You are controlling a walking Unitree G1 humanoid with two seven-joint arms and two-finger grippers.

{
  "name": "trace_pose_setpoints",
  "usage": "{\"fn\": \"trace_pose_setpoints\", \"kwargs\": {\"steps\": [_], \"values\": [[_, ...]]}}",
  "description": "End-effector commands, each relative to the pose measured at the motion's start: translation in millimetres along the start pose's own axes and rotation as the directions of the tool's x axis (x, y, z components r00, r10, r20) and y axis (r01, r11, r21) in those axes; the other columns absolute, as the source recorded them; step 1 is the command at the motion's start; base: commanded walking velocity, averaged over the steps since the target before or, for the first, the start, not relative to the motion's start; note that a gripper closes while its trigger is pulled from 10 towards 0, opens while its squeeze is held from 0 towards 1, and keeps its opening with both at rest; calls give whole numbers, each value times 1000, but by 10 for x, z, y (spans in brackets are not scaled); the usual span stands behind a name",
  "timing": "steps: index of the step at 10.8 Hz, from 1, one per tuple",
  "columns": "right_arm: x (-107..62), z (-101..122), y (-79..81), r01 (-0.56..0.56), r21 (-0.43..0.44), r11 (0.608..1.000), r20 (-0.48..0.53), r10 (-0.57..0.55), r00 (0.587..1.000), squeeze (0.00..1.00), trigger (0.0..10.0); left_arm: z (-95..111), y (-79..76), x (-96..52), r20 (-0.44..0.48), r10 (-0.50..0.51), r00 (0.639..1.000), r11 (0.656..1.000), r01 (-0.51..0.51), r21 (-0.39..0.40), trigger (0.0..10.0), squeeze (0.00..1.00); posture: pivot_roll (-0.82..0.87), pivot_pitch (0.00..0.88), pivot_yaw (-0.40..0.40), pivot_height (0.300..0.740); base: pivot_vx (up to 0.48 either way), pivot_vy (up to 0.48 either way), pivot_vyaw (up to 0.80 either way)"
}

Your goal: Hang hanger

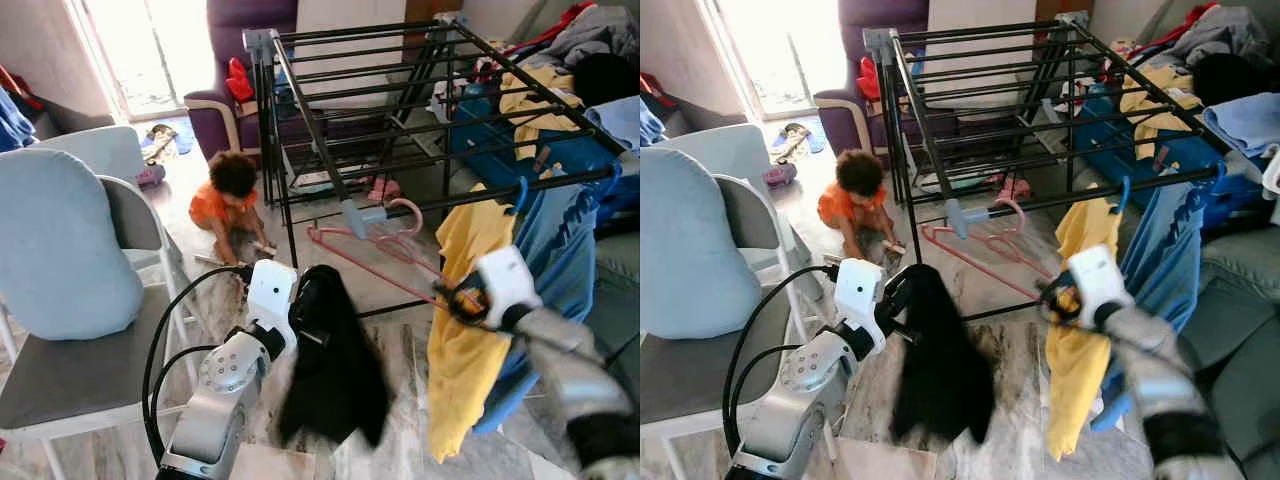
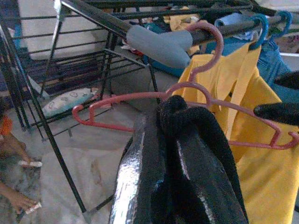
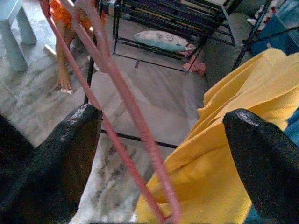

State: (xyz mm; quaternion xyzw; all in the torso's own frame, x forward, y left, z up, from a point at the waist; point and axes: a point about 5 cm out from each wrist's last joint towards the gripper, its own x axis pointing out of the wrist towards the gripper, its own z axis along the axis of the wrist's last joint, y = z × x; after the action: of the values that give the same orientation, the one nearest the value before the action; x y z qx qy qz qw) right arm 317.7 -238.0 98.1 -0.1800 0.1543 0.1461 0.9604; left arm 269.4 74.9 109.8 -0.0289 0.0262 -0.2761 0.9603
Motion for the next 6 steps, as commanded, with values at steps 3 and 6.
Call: {"fn": "trace_pose_setpoints", "kwargs": {"steps": [3, 6], "values": [[133, 23, -48, -125, -41, 991, -31, 124, 992, 0, 10000, 87, 3, -4, 19, -26, 999, 999, 25, 38, 10000, 0, -78, 0, 31, 740, 0, 0, 0], [249, 31, 35, -237, -15, 971, -36, 236, 971, 0, 0, 89, 21, -17, 7, -28, 1000, 998, 28, 54, 10000, 0, -47, 0, 32, 740, 0, 0, 0]]}}
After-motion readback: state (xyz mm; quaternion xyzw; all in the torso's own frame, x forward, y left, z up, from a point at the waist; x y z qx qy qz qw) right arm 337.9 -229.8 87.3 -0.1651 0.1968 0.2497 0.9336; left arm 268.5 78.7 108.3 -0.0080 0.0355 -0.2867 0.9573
